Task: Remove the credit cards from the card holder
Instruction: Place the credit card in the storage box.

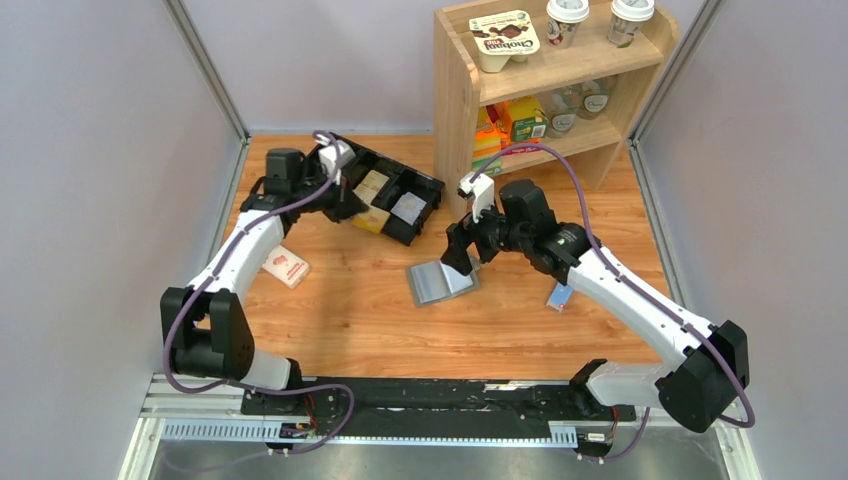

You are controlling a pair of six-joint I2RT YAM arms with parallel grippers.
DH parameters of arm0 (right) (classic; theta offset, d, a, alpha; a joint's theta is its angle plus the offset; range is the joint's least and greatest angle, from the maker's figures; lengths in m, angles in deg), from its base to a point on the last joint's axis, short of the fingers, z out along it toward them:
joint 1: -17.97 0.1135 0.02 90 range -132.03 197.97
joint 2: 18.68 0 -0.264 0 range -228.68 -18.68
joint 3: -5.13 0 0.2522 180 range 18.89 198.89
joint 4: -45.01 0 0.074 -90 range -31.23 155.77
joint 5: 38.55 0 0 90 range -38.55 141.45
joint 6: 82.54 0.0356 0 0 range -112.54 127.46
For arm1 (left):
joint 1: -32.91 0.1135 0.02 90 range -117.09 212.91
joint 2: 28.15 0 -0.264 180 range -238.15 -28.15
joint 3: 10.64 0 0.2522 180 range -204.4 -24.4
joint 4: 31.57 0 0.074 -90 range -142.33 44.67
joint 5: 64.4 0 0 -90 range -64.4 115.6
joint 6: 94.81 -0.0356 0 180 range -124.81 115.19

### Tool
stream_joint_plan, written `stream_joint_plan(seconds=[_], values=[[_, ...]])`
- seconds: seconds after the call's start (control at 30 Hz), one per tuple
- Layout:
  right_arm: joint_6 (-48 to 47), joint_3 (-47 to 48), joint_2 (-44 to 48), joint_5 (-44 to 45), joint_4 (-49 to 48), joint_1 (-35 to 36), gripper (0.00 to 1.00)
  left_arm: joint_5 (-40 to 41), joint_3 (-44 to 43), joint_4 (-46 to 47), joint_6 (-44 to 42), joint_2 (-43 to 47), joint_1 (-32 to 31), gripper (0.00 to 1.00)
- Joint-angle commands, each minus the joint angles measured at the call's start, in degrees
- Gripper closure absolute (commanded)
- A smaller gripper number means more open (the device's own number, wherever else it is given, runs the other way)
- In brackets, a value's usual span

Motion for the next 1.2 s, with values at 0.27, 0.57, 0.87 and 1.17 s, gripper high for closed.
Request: stream_joint_plan(seconds=[0.27,0.57,0.87,1.17], values=[[0.5,-1.7,1.7,5.7,-4.0,-0.4,0.00,8.6,-16.5,4.2,2.2,-17.9,12.8,1.00],[2.4,-2.3,1.7,4.1,-4.0,-0.3,0.00,-3.2,-32.5,-2.3,-0.9,-33.3,12.5,1.00],[2.4,-2.3,1.2,4.0,-4.0,-0.3,0.00,0.1,-41.6,-14.4,-7.0,-42.4,7.1,0.99],[3.1,-3.3,1.7,5.4,-4.1,-0.3,0.00,7.3,-43.6,-16.7,-7.3,-42.4,7.0,0.69]])
